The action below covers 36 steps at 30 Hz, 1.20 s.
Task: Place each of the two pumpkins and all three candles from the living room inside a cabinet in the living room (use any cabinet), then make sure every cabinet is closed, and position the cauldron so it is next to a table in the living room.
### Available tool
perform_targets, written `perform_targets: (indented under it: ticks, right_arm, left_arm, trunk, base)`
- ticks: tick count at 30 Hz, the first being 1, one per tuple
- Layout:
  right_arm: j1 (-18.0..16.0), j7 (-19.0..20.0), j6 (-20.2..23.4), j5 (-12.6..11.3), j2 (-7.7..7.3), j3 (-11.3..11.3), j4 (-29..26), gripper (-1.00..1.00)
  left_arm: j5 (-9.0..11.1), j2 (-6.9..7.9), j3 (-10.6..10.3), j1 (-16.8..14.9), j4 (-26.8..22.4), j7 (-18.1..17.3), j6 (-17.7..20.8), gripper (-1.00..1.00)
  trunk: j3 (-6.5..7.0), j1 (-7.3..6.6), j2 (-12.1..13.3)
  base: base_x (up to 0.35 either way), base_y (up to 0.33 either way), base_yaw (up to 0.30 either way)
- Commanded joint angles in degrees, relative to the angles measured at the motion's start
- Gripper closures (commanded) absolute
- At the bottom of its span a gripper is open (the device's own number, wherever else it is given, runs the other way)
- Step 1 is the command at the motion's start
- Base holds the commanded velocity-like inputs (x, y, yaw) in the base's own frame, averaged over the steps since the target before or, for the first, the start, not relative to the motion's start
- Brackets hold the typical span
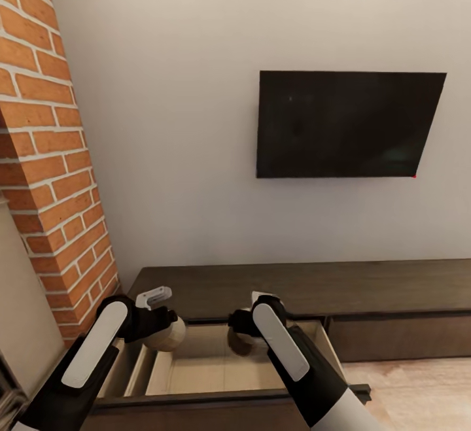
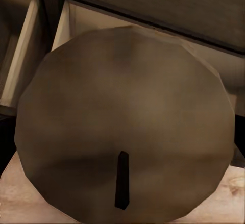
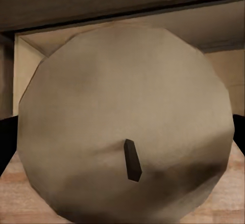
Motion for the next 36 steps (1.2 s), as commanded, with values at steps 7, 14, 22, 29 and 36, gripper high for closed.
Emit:
perform_targets:
  ticks: [7, 14, 22, 29, 36]
  right_arm:
    - [-0.06, -0.44, -1.12, -0.27, -0.06, 1.17, -1.56, 1.0]
    - [-0.06, -0.28, -1.48, -0.27, -0.08, 1.22, -1.61, 1.0]
    - [-0.06, -0.19, -1.49, -0.39, -0.01, 1.22, -1.61, 1.0]
    - [-0.06, 0.13, -1.49, -0.61, -0.04, 1.22, -1.61, 1.0]
    - [-0.06, 2.9, -1.47, -0.59, -0.21, 1.31, -1.65, 1.0]
  left_arm:
    - [0.55, 0.22, -0.13, -0.06, -0.01, 0.45, 0.1, 1.0]
    - [0.58, 0.3, -0.13, -0.06, 0.05, 0.43, 0.1, 1.0]
    - [0.58, 0.05, -0.19, -0.06, 0.25, 0.46, 0.1, 1.0]
    - [0.58, 0.09, -0.09, -0.06, 0.39, 0.43, 0.1, 1.0]
    - [0.57, -0.01, -0.13, -0.06, 0.41, 0.43, 0.1, 1.0]
  trunk:
    - [-0.07, 0.03, -0.03]
    - [-0.01, 0.03, -0.03]
    - [0.04, 0.03, -0.03]
    - [0.04, 0.03, -0.03]
    - [0.04, 0.03, -0.03]
  base:
    - [0.093, 0.05, 0.0]
    - [0.002, 0.166, -0.062]
    - [0.059, 0.041, -0.049]
    - [0.103, -0.051, -0.001]
    - [0.03, -0.01, 0.0]
